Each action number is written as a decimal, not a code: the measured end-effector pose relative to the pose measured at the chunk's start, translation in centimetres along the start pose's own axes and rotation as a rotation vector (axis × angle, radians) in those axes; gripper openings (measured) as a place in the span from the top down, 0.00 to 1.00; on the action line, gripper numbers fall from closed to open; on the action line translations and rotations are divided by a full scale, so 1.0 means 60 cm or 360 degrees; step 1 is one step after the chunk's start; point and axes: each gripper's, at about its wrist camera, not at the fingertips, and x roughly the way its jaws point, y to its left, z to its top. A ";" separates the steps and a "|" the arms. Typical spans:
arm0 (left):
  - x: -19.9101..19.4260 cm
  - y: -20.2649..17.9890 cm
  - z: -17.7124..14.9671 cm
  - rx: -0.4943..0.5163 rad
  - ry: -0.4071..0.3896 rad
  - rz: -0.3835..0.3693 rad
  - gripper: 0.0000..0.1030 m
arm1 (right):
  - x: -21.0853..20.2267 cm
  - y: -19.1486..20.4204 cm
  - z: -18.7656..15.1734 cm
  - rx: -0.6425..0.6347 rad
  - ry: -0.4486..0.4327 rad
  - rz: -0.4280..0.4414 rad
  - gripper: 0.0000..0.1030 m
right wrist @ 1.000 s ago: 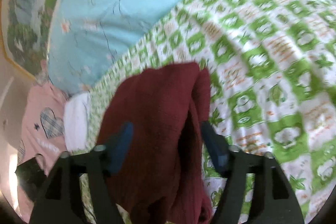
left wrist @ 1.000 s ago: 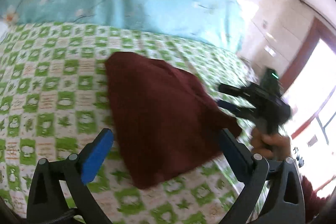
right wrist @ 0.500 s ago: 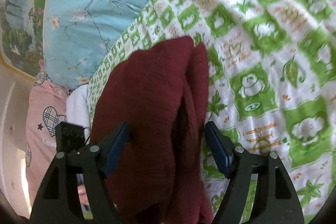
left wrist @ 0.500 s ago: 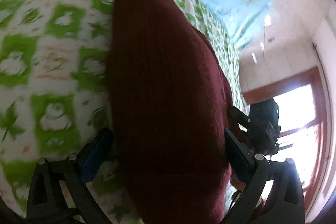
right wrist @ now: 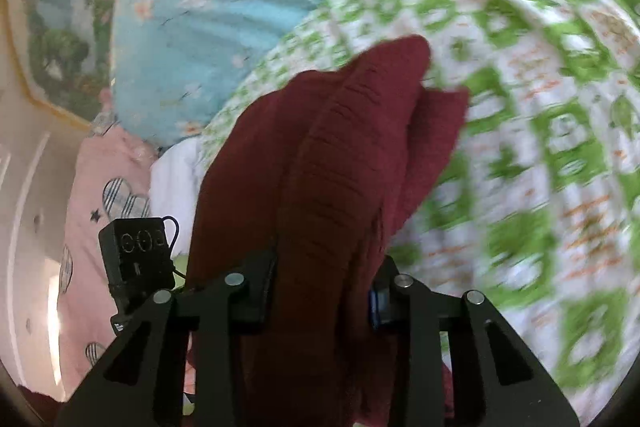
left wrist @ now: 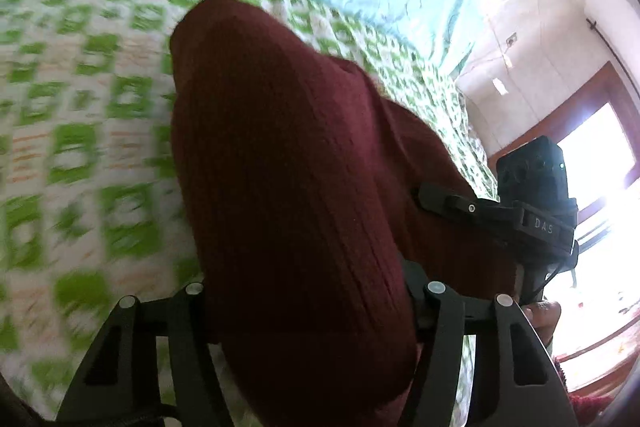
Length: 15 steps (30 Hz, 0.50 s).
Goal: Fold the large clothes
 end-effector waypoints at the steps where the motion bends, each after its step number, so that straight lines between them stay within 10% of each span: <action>1: -0.022 0.005 -0.009 -0.0004 -0.0022 0.0011 0.40 | 0.008 0.016 -0.008 -0.0018 0.0010 0.0031 0.66; 9: -0.197 0.067 -0.069 -0.0027 -0.0138 0.0217 0.40 | 0.122 0.136 -0.069 -0.0168 0.0170 0.0285 0.66; 15: -0.202 0.137 -0.120 -0.0154 -0.0080 0.0319 0.38 | 0.203 0.150 -0.109 -0.0183 0.0308 0.0247 0.66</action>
